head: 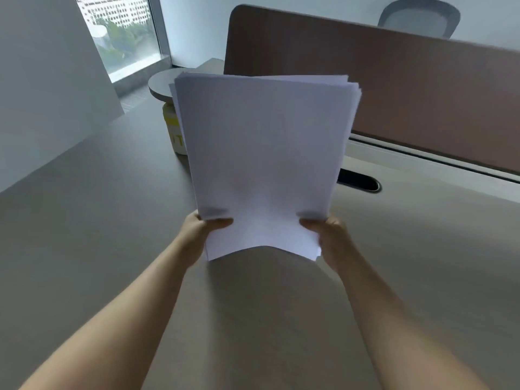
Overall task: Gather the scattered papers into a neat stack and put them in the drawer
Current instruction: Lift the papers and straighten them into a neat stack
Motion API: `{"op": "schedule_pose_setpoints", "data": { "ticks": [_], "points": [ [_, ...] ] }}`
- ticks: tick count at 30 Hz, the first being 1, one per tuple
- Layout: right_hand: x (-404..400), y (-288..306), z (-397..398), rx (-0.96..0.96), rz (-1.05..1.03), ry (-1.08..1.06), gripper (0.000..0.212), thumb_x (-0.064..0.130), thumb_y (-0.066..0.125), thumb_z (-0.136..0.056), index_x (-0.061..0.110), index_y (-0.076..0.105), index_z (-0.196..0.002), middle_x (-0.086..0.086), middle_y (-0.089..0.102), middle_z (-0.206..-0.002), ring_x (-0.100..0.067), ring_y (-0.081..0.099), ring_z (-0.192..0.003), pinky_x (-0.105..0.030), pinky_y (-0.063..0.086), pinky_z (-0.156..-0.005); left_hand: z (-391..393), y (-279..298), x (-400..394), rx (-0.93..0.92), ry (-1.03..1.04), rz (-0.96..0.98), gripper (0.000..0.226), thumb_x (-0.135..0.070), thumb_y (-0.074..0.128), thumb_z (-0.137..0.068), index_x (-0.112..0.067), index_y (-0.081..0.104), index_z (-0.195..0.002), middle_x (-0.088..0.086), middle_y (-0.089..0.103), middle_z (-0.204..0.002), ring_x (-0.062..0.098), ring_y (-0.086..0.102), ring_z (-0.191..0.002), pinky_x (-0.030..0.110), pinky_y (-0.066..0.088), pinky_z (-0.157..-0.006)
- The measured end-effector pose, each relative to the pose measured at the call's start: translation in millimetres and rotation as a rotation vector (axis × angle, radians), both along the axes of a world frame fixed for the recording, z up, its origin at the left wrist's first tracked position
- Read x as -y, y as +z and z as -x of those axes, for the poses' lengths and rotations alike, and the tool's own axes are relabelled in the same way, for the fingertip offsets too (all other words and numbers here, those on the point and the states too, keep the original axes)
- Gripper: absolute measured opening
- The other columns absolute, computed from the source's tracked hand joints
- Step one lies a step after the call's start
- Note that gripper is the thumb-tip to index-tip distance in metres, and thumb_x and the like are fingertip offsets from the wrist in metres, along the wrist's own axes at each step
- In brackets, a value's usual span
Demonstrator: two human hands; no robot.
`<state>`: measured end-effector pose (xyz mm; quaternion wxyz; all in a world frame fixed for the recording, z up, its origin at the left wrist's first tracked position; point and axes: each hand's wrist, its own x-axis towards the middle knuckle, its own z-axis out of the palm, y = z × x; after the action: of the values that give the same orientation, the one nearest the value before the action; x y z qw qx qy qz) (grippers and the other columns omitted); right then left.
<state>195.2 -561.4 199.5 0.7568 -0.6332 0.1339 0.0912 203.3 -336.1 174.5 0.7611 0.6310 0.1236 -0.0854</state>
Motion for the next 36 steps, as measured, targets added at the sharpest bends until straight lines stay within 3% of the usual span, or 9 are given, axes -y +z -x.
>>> {"op": "schedule_pose_setpoints", "data": {
  "ticks": [7, 15, 18, 22, 26, 28, 30, 32, 36],
  "points": [
    [-19.7, 3.2, -4.7, 0.045, 0.186, 0.032, 0.021, 0.002, 0.055, -0.085, 0.008, 0.060, -0.105, -0.006, 0.065, -0.089, -0.024, 0.058, -0.089, -0.036, 0.047, -0.086, -2.5, 2.6, 6.6, 0.020, 0.277, -0.241, 0.022, 0.004, 0.060, -0.081, -0.001, 0.061, -0.102, 0.003, 0.058, -0.079, 0.022, 0.050, -0.080, 0.029, 0.042, -0.065],
    [-12.7, 48.8, -20.2, 0.118, 0.651, -0.165, 0.091, 0.012, 0.068, -0.078, 0.011, 0.009, -0.147, -0.011, 0.012, -0.155, -0.028, 0.016, -0.142, -0.041, 0.023, -0.115, -1.4, 79.4, -41.1, 0.156, -0.026, -1.305, 0.024, -0.015, 0.048, -0.089, -0.013, 0.067, -0.104, 0.019, 0.066, -0.113, 0.037, 0.057, -0.105, 0.034, 0.041, -0.076],
    [-11.1, 66.3, -22.9, 0.227, 0.711, -0.136, 0.092, 0.006, 0.071, -0.072, 0.011, 0.016, -0.146, -0.010, 0.025, -0.151, -0.028, 0.022, -0.141, -0.045, 0.028, -0.112, 0.7, 94.2, -47.6, 0.203, -0.143, -1.490, 0.023, -0.019, 0.047, -0.091, -0.014, 0.066, -0.103, 0.018, 0.066, -0.113, 0.038, 0.058, -0.105, 0.037, 0.045, -0.081],
    [-2.2, 73.3, -14.0, 0.157, 0.479, 0.074, 0.036, -0.007, 0.064, -0.074, -0.004, 0.059, -0.109, -0.013, 0.061, -0.101, -0.031, 0.059, -0.098, -0.034, 0.045, -0.081, 3.7, 100.2, -52.9, 0.308, -0.212, -1.579, 0.024, -0.023, 0.051, -0.088, -0.019, 0.069, -0.103, 0.011, 0.069, -0.111, 0.031, 0.054, -0.114, 0.034, 0.034, -0.097],
    [6.8, 56.9, -4.6, 0.130, 0.320, 0.054, 0.018, -0.010, 0.060, -0.076, 0.007, 0.065, -0.082, -0.012, 0.064, -0.091, -0.026, 0.059, -0.083, -0.032, 0.049, -0.077, 9.0, 86.9, -57.7, 0.325, 0.142, -1.384, 0.048, -0.027, 0.067, -0.077, -0.018, 0.059, -0.124, 0.009, 0.048, -0.140, 0.028, 0.032, -0.136, 0.045, 0.013, -0.115],
    [13.2, 49.0, -3.1, 0.124, 0.233, 0.054, 0.024, -0.011, 0.059, -0.076, 0.012, 0.065, -0.080, -0.006, 0.069, -0.083, -0.024, 0.065, -0.077, -0.032, 0.052, -0.078, 12.1, 77.1, -63.9, 0.175, 0.371, -0.894, 0.086, -0.024, 0.074, -0.071, -0.020, 0.028, -0.143, 0.012, 0.026, -0.151, 0.029, 0.024, -0.140, 0.045, 0.018, -0.114],
    [18.6, 44.2, -3.7, 0.135, 0.132, 0.072, 0.027, -0.013, 0.057, -0.076, 0.012, 0.065, -0.081, 0.005, 0.075, -0.070, -0.014, 0.071, -0.067, -0.024, 0.057, -0.071, 14.4, 63.9, -71.0, 0.096, 0.355, -0.309, 0.103, -0.015, 0.081, -0.059, -0.018, 0.023, -0.143, 0.011, 0.037, -0.147, 0.028, 0.040, -0.132, 0.038, 0.037, -0.105],
    [18.2, 44.9, -4.0, 0.148, 0.050, 0.108, 0.024, -0.011, 0.062, -0.071, 0.011, 0.065, -0.082, 0.010, 0.075, -0.065, -0.006, 0.071, -0.063, -0.017, 0.058, -0.064, 14.2, 53.3, -76.1, 0.085, 0.195, -0.083, 0.074, -0.016, 0.080, -0.042, -0.017, 0.058, -0.113, -0.007, 0.075, -0.100, 0.017, 0.066, -0.095, 0.026, 0.054, -0.080],
    [9.5, 48.3, -7.7, 0.191, -0.013, 0.085, 0.030, 0.006, 0.076, -0.052, 0.014, 0.066, -0.079, 0.011, 0.075, -0.064, -0.005, 0.071, -0.062, -0.021, 0.058, -0.064, 8.6, 49.3, -76.2, 0.146, 0.196, -0.070, 0.016, -0.006, 0.068, -0.052, -0.021, 0.076, -0.054, -0.015, 0.072, -0.054, 0.003, 0.067, -0.054, 0.020, 0.057, -0.060]
  ]
}}
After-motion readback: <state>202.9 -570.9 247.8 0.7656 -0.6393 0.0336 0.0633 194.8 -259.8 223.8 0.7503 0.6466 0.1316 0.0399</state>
